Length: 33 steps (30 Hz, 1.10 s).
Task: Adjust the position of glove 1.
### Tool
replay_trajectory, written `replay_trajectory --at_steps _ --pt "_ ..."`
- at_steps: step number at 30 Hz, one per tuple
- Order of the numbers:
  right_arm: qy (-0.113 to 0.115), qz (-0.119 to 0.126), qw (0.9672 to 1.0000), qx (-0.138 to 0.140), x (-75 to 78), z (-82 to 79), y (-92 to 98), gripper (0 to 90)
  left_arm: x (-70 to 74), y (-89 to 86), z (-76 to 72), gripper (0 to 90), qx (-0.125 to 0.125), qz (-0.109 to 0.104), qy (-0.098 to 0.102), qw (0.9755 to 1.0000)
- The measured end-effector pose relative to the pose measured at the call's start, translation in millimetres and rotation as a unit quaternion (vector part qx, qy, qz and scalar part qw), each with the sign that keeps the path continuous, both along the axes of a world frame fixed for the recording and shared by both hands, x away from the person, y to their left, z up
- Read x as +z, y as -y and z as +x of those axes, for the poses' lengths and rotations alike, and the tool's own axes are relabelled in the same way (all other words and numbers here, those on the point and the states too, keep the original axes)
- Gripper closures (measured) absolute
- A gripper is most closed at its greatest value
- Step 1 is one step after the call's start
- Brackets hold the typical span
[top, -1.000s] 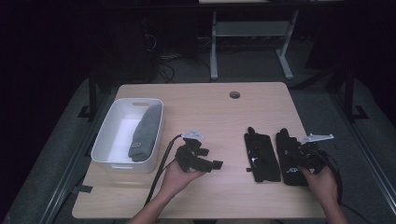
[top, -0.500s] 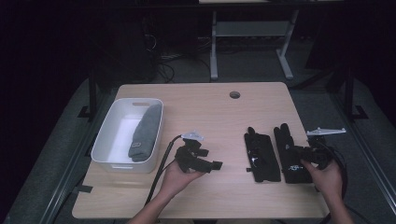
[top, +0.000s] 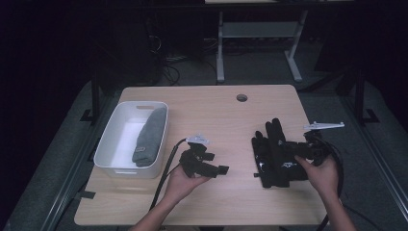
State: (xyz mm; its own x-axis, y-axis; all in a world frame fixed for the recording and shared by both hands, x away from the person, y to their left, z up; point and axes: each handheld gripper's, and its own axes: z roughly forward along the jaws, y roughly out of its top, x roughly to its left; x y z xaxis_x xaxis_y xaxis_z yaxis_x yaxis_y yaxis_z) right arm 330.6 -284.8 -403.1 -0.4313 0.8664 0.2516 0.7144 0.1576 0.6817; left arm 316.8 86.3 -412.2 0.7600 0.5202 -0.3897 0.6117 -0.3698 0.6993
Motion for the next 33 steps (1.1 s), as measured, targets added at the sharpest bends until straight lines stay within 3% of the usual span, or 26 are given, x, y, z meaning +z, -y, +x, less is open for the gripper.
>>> replay_trajectory --at_steps 7,12,17,22,27,33 --pt "-0.013 0.021 0.9997 0.004 -10.0 12.2 -15.7 77.2 -0.4 -0.7 0.6 17.3 -0.001 0.002 0.000 1.0000" --pt "-0.021 0.018 0.9996 0.008 -21.3 14.9 -22.7 76.1 -0.1 -2.0 0.7 17.3 -0.001 0.004 -0.001 1.0000" --pt "-0.030 0.014 0.9994 0.006 -30.8 14.8 -22.6 65.1 -1.1 -2.4 1.8 17.3 0.001 0.005 -0.002 1.0000" --pt "-0.027 0.009 0.9996 0.008 -31.5 11.8 -18.2 56.5 -2.6 -0.7 2.0 17.3 -0.001 0.007 -0.003 1.0000" --pt "-0.013 -0.012 0.9997 0.018 -27.0 3.1 -7.9 55.4 -3.9 0.5 1.3 17.3 -0.003 0.007 -0.005 1.0000" --pt "-0.024 -0.013 0.9993 0.026 -30.1 -13.0 9.8 55.1 -4.8 -0.3 1.4 17.4 -0.005 0.012 -0.004 0.9999"
